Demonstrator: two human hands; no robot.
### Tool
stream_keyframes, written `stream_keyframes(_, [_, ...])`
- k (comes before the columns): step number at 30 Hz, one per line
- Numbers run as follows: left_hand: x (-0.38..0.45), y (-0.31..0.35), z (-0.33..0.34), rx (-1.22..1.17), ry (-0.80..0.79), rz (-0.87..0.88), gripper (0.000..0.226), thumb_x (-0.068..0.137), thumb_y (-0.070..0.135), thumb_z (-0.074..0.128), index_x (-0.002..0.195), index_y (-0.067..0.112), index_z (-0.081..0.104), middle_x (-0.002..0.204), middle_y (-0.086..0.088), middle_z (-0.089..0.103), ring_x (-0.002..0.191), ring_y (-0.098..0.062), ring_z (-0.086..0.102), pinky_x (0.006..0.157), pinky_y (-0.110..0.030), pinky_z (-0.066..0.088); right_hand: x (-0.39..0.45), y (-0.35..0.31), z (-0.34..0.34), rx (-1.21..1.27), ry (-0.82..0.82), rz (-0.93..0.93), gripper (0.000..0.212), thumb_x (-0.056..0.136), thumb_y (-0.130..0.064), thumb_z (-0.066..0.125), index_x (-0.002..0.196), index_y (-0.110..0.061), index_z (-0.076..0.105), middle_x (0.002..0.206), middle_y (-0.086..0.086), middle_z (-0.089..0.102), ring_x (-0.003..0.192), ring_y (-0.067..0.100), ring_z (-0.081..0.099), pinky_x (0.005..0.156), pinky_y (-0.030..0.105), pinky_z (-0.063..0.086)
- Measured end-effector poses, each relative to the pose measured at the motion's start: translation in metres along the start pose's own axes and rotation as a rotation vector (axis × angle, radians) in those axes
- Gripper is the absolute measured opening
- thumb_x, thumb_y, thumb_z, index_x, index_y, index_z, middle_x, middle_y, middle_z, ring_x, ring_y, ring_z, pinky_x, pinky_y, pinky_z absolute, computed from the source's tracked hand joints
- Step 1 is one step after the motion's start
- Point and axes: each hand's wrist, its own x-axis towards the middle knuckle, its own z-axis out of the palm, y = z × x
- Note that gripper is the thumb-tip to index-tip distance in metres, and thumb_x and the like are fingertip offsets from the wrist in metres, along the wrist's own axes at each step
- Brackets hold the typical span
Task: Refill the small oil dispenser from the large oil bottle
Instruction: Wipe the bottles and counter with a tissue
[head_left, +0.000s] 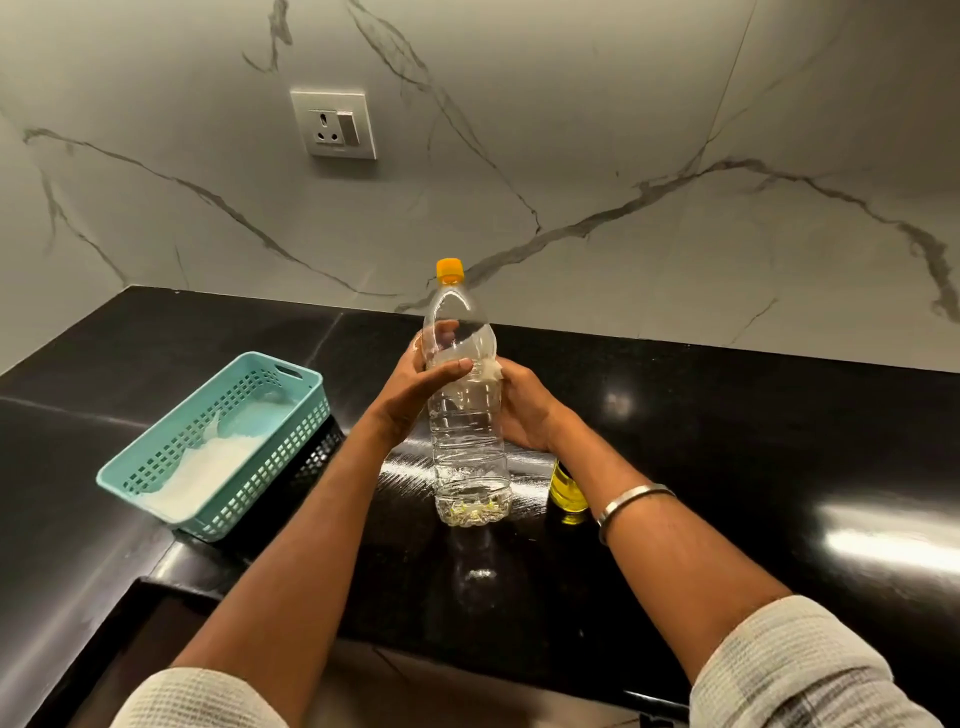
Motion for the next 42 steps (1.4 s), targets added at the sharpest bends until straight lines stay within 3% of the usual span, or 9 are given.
stream_keyframes(4, [0.003, 0.01, 0.002, -0.042, -0.013, 0.045, 0.094, 0.058, 0.036, 0.085, 0.138, 0.014, 0.04, 0.128, -0.016, 0.056, 0.115, -0.029, 0.06, 0.09, -0.035, 0.053, -0.001, 0.002, -0.002, -0.025, -0.006, 0.085, 0.055, 0.099, -0.045, 0.03, 0.135, -0.009, 0.052, 0.127, 0.019, 0.059, 0.116, 0.033, 0.056, 0.105, 0.053, 0.04])
stream_keyframes(9, [0.005, 0.02, -0.004, -0.07, 0.05, 0.095, 0.1, 0.05, 0.049, 0.09, 0.133, 0.022, 0.042, 0.121, -0.014, 0.061, 0.113, -0.028, 0.062, 0.091, -0.035, 0.052, -0.009, 0.01, -0.007, -0.098, -0.005, 0.192, 0.055, 0.1, -0.045, 0.025, 0.125, -0.01, 0.059, 0.113, 0.013, 0.065, 0.097, 0.025, 0.063, 0.085, 0.04, 0.048])
stream_keyframes(15, [0.007, 0.017, -0.01, -0.106, 0.119, 0.135, 0.103, 0.054, 0.048, 0.089, 0.137, 0.019, 0.036, 0.126, -0.02, 0.056, 0.116, -0.033, 0.059, 0.1, -0.05, 0.046, -0.013, 0.023, -0.011, -0.039, 0.036, 0.213, 0.052, 0.1, -0.04, 0.025, 0.12, -0.009, 0.061, 0.109, 0.013, 0.065, 0.094, 0.024, 0.061, 0.085, 0.039, 0.048])
stream_keyframes(20, [0.004, 0.019, -0.011, -0.216, 0.102, 0.112, 0.106, 0.054, 0.049, 0.089, 0.14, 0.018, 0.035, 0.126, -0.016, 0.056, 0.122, -0.035, 0.054, 0.105, -0.055, 0.04, -0.012, 0.035, -0.019, 0.092, 0.007, 0.269, 0.056, 0.094, -0.041, 0.032, 0.128, -0.005, 0.057, 0.12, 0.018, 0.061, 0.11, 0.033, 0.058, 0.102, 0.051, 0.041])
stream_keyframes(26, [-0.001, 0.023, 0.001, -0.279, -0.064, 0.047, 0.11, 0.06, 0.042, 0.088, 0.147, 0.016, 0.028, 0.133, -0.019, 0.049, 0.124, -0.04, 0.05, 0.104, -0.058, 0.039, -0.008, 0.02, 0.001, 0.212, -0.039, 0.165, 0.044, 0.094, -0.028, 0.036, 0.086, -0.009, 0.075, 0.094, 0.013, 0.068, 0.092, 0.03, 0.063, 0.094, 0.044, 0.051])
stream_keyframes(28, [-0.001, 0.028, 0.001, -0.271, -0.082, 0.048, 0.109, 0.06, 0.041, 0.089, 0.147, 0.016, 0.027, 0.132, -0.019, 0.049, 0.122, -0.04, 0.051, 0.102, -0.057, 0.041, -0.005, 0.016, 0.004, 0.229, -0.064, 0.161, 0.041, 0.093, -0.033, 0.04, 0.097, -0.008, 0.072, 0.104, 0.015, 0.064, 0.097, 0.031, 0.061, 0.107, 0.053, 0.038])
stream_keyframes(33, [0.001, 0.039, -0.005, -0.241, -0.009, 0.147, 0.107, 0.061, 0.043, 0.087, 0.145, 0.014, 0.027, 0.132, -0.019, 0.05, 0.125, -0.04, 0.05, 0.102, -0.052, 0.043, -0.006, 0.025, -0.005, 0.311, -0.209, 0.248, 0.048, 0.096, -0.039, 0.035, 0.117, -0.009, 0.066, 0.119, 0.013, 0.062, 0.107, 0.03, 0.057, 0.112, 0.061, 0.025])
stream_keyframes(37, [0.005, 0.045, -0.009, -0.144, 0.102, 0.213, 0.107, 0.062, 0.048, 0.085, 0.145, 0.012, 0.026, 0.126, -0.016, 0.053, 0.12, -0.032, 0.057, 0.096, -0.041, 0.049, -0.009, 0.036, -0.011, 0.355, -0.217, 0.248, 0.051, 0.098, -0.04, 0.031, 0.125, -0.009, 0.06, 0.118, 0.014, 0.062, 0.1, 0.029, 0.061, 0.104, 0.058, 0.036])
stream_keyframes(42, [0.008, 0.043, -0.013, -0.012, 0.224, 0.305, 0.097, 0.067, 0.047, 0.082, 0.141, 0.015, 0.029, 0.123, -0.013, 0.053, 0.115, -0.026, 0.059, 0.088, -0.035, 0.053, -0.006, 0.049, -0.016, 0.338, -0.012, 0.207, 0.054, 0.097, -0.046, 0.037, 0.127, -0.007, 0.058, 0.12, 0.02, 0.062, 0.096, 0.032, 0.065, 0.092, 0.048, 0.051])
